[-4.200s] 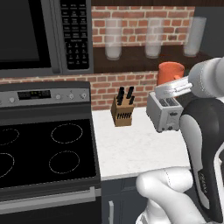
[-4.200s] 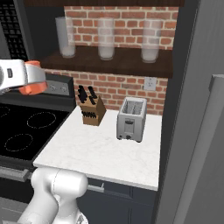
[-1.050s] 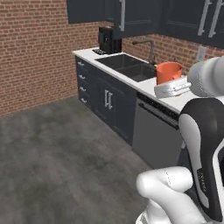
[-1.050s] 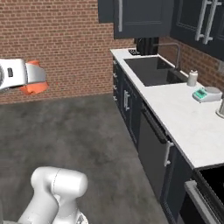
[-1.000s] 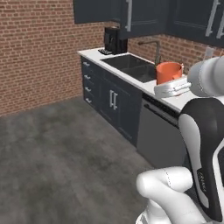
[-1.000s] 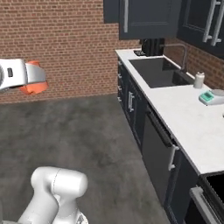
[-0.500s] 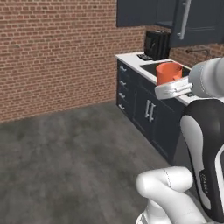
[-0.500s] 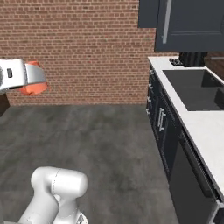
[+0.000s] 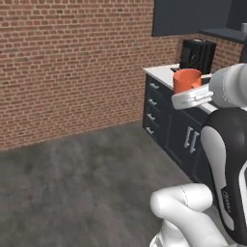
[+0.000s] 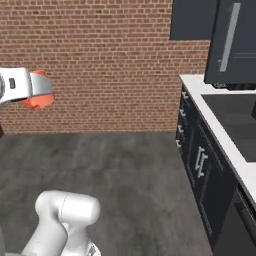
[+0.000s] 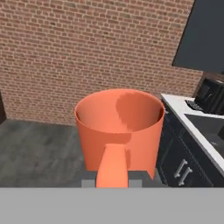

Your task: Gather all objects into one cabinet and sort the glasses and bowls to opposite sides.

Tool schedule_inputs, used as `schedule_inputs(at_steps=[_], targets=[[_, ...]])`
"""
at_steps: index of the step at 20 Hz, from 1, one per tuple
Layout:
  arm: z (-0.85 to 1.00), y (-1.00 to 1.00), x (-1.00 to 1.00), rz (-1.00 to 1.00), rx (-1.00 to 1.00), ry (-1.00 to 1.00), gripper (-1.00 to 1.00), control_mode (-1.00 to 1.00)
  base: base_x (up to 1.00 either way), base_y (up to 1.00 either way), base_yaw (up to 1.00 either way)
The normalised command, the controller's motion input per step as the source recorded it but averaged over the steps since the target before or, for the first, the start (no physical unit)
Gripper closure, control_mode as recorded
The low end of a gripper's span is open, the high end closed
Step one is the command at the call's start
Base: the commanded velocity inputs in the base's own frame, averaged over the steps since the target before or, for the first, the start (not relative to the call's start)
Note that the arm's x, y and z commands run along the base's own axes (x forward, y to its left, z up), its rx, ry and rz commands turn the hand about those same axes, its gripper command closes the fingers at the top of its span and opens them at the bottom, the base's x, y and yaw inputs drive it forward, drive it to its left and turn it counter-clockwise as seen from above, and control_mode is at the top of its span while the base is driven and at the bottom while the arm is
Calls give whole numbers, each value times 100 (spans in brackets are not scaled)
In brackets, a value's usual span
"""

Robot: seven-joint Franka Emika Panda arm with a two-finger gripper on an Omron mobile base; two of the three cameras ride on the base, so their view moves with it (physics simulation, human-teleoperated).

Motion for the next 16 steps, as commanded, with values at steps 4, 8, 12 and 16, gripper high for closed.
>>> schedule_inputs(at_steps=[4, 8, 12, 16], targets=[[0, 0, 0, 0, 0, 0, 100, 100, 42, 68, -39], [0, 0, 0, 0, 0, 0, 100, 100, 23, 71, -63], [0, 0, 0, 0, 0, 0, 100, 100, 36, 75, -73], [0, 0, 0, 0, 0, 0, 100, 100, 53, 80, -73]])
